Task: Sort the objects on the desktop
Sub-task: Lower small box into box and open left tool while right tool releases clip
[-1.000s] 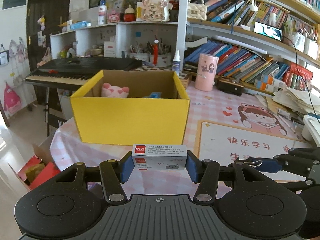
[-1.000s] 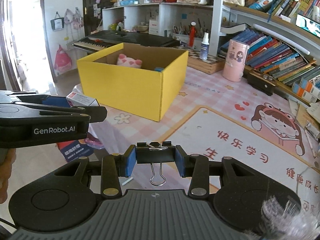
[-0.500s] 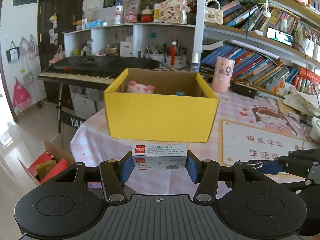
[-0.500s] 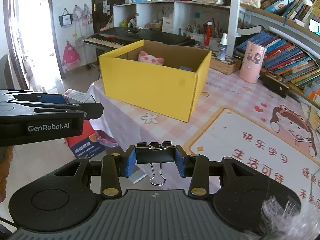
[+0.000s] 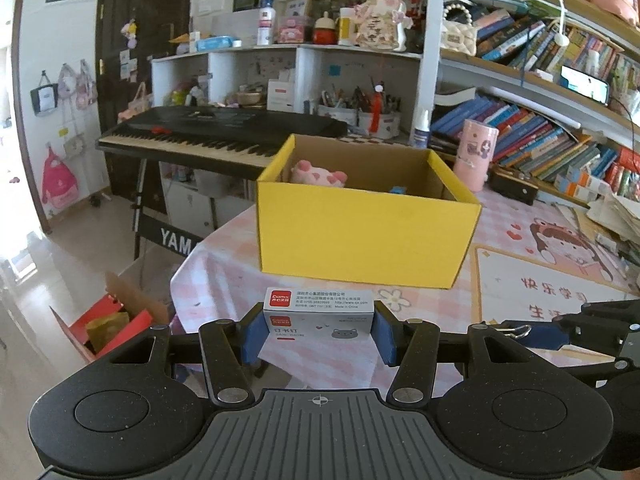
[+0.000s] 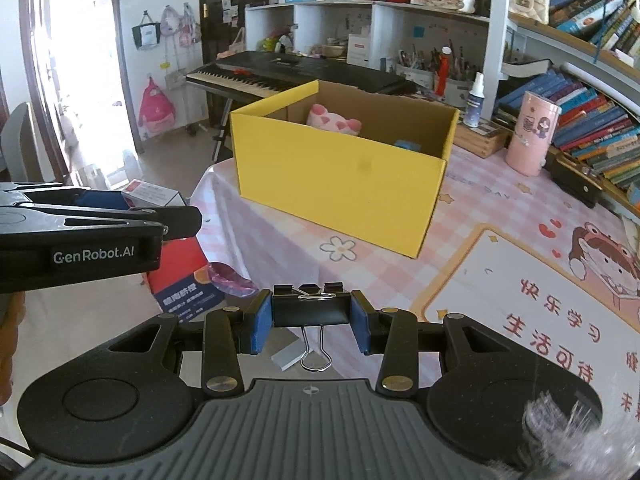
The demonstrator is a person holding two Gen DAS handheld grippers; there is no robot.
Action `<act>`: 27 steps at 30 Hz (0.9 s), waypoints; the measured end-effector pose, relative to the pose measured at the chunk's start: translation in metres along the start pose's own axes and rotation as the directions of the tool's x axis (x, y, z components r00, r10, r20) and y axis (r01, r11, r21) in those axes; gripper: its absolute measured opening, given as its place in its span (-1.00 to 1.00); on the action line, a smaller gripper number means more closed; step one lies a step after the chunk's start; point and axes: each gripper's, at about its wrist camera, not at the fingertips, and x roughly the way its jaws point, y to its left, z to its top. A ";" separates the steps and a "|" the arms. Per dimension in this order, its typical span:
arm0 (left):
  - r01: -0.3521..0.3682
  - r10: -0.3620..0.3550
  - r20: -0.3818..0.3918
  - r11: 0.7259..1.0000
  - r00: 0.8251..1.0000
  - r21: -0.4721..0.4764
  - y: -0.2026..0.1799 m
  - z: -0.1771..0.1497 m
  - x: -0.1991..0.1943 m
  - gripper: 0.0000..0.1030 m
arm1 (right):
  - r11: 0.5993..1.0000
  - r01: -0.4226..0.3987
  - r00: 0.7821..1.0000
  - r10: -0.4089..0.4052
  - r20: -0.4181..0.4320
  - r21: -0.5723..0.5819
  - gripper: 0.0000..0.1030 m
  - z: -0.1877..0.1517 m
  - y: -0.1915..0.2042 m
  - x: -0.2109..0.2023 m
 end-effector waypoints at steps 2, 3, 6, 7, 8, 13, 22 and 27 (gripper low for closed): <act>-0.001 0.001 0.001 1.000 1.000 -0.012 0.002 0.002 0.002 0.02 | 1.000 -0.003 1.000 0.003 -0.003 -0.008 -0.26 0.003 0.001 0.002; -0.001 0.001 0.003 1.000 1.000 -0.016 0.002 0.004 0.004 0.02 | 1.000 -0.004 1.000 0.004 -0.004 -0.011 -0.26 0.004 0.001 0.003; 0.000 0.000 0.019 1.000 1.000 -0.019 0.002 0.010 0.008 0.02 | 1.000 0.001 1.000 -0.001 0.001 -0.013 -0.26 0.010 -0.001 0.006; 0.001 -0.001 0.026 1.000 1.000 -0.019 0.002 0.013 0.010 0.02 | 1.000 0.004 1.000 -0.004 0.007 -0.013 -0.26 0.013 -0.003 0.007; 0.003 -0.002 0.032 1.000 0.999 -0.018 0.002 0.016 0.011 0.02 | 1.000 0.008 1.000 -0.008 0.013 -0.012 -0.26 0.016 -0.004 0.007; 0.002 -0.002 0.075 1.000 0.997 -0.002 -0.001 0.038 0.024 0.02 | 1.000 0.021 0.998 -0.020 0.064 -0.012 -0.26 0.040 -0.018 0.014; 0.003 -0.005 0.122 1.000 0.993 0.012 -0.015 0.075 0.058 0.02 | 0.999 0.034 0.989 -0.031 0.144 -0.018 -0.26 0.091 -0.049 0.035; -0.007 0.005 0.123 1.000 0.992 0.015 -0.024 0.089 0.079 0.02 | 0.999 0.028 0.987 -0.023 0.159 -0.030 -0.26 0.112 -0.069 0.052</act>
